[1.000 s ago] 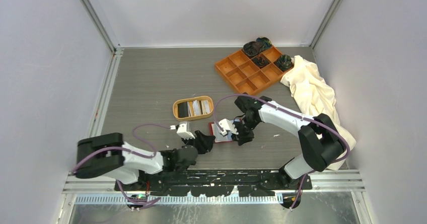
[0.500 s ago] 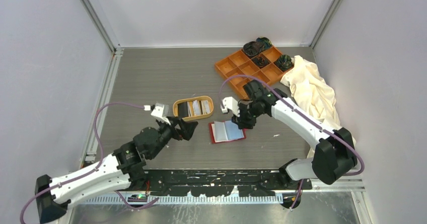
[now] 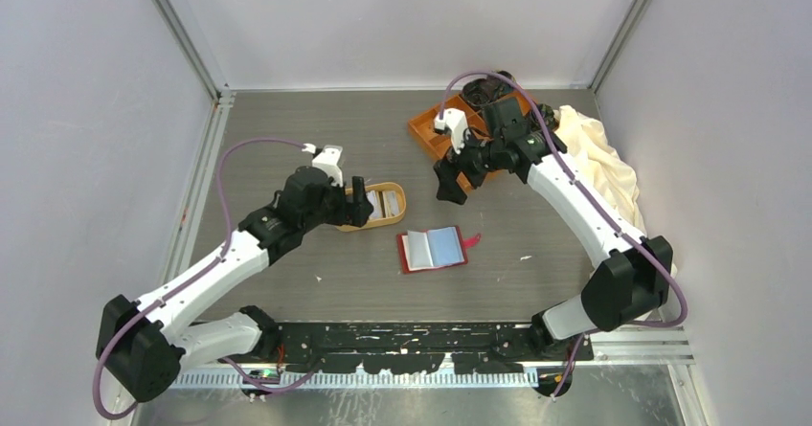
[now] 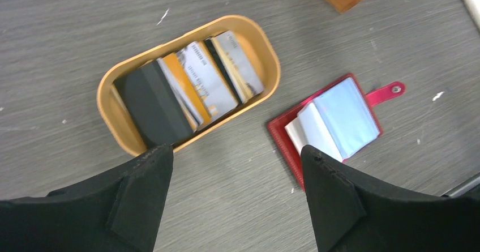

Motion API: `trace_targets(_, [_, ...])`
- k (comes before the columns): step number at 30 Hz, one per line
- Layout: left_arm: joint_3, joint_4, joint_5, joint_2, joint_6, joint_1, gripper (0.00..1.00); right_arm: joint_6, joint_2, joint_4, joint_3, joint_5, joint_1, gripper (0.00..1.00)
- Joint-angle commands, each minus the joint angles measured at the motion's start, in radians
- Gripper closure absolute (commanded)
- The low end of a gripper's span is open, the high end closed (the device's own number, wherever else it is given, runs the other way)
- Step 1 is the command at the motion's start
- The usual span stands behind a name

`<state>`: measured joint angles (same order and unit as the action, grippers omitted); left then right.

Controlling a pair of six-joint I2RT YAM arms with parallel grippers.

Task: Put the credit cards into the card holder
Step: Pick up the credit card from the storage box.

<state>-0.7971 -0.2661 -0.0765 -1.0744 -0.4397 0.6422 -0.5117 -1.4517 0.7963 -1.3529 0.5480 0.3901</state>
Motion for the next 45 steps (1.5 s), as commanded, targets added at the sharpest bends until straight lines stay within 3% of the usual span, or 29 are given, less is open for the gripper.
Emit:
trace_targets(1, [0.01, -0.036, 0.048, 0.028, 0.041, -0.08, 0.18, 0.161, -0.007, -0.194, -0.001, 0.004, 0.006, 0.01])
trace_targets(4, [-0.009, -0.041, 0.174, 0.052, 0.007, -0.143, 0.21, 0.357, -0.061, -0.329, 0.0, 0.092, 0.004, 0.01])
trace_targets(6, [-0.073, -0.09, 0.23, 0.059, -0.006, -0.175, 0.21, 0.372, -0.148, -0.26, -0.074, 0.265, 0.004, 0.02])
trace_targets(7, [-0.12, -0.132, 0.26, 0.054, 0.001, -0.191, 0.21, 0.428, -0.198, -0.247, -0.111, 0.298, 0.016, 0.07])
trace_targets(10, [-0.291, -0.303, 0.309, 0.015, 0.081, -0.227, 0.2, 0.487, -0.246, -0.347, -0.12, 0.162, 0.099, 0.11])
trace_targets(12, [-0.349, -0.379, 0.224, -0.016, 0.127, -0.203, 0.2, 0.592, -0.262, -0.461, -0.084, 0.063, 0.14, 0.14])
trace_targets(16, [-0.223, -0.283, 0.095, -0.025, 0.156, -0.183, 0.22, 0.78, -0.369, -0.499, -0.129, -0.049, 0.197, 0.31])
trace_targets(19, [-0.21, -0.318, 0.096, 0.002, 0.161, -0.261, 0.24, 0.86, -0.42, -0.544, -0.126, -0.101, 0.226, 0.33])
trace_targets(24, [-0.131, -0.262, 0.041, 0.054, 0.197, -0.268, 0.27, 0.996, -0.531, -0.531, -0.205, -0.199, 0.243, 0.34])
trace_targets(33, [-0.216, -0.411, 0.045, -0.164, 0.209, -0.267, 0.49, 1.041, -0.657, -0.503, -0.252, -0.219, 0.264, 0.45])
trace_targets(37, [-0.206, -0.403, 0.044, -0.177, 0.205, -0.268, 0.52, 1.044, -0.666, -0.5, -0.248, -0.213, 0.268, 0.52])
trace_targets(45, [-0.213, -0.416, 0.072, -0.234, 0.202, -0.268, 0.54, 1.073, -0.682, -0.518, -0.24, -0.159, 0.271, 0.55])
